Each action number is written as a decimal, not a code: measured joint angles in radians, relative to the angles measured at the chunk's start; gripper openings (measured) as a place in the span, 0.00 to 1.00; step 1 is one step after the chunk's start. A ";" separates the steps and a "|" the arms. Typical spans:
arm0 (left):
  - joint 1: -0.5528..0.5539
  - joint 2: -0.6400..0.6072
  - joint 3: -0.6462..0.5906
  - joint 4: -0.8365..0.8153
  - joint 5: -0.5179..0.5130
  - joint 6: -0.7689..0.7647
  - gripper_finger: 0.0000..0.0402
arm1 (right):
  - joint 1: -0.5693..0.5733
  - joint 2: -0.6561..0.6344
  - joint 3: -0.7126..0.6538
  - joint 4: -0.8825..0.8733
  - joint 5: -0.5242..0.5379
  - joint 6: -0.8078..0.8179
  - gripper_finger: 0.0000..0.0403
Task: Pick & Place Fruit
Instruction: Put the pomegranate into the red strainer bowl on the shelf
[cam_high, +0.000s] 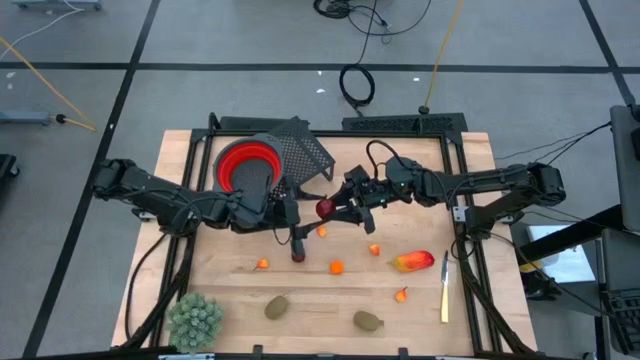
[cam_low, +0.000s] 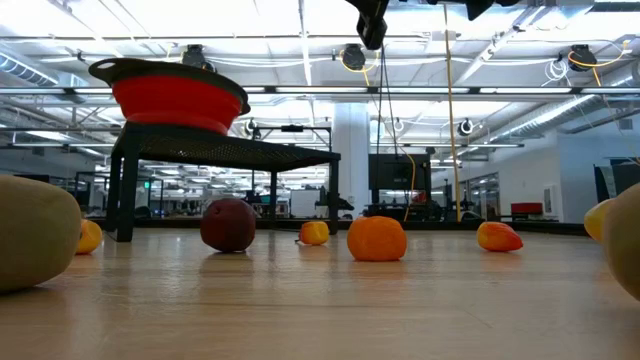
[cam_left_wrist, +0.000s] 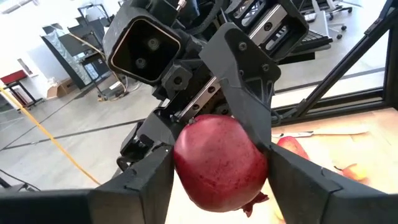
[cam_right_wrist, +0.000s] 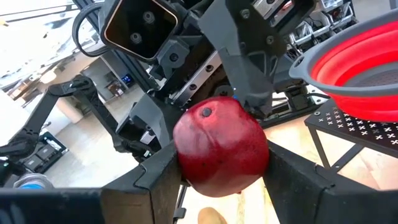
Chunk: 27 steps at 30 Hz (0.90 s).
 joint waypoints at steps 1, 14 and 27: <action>0.000 0.000 0.000 0.000 0.000 0.000 0.55 | 0.000 0.000 0.000 0.000 0.000 0.000 0.49; -0.006 0.000 0.000 -0.006 -0.013 -0.021 0.49 | -0.001 0.000 0.000 -0.023 0.007 -0.005 0.53; -0.022 0.001 0.000 -0.034 -0.112 -0.020 0.49 | -0.007 -0.002 0.001 -0.100 0.052 0.008 0.64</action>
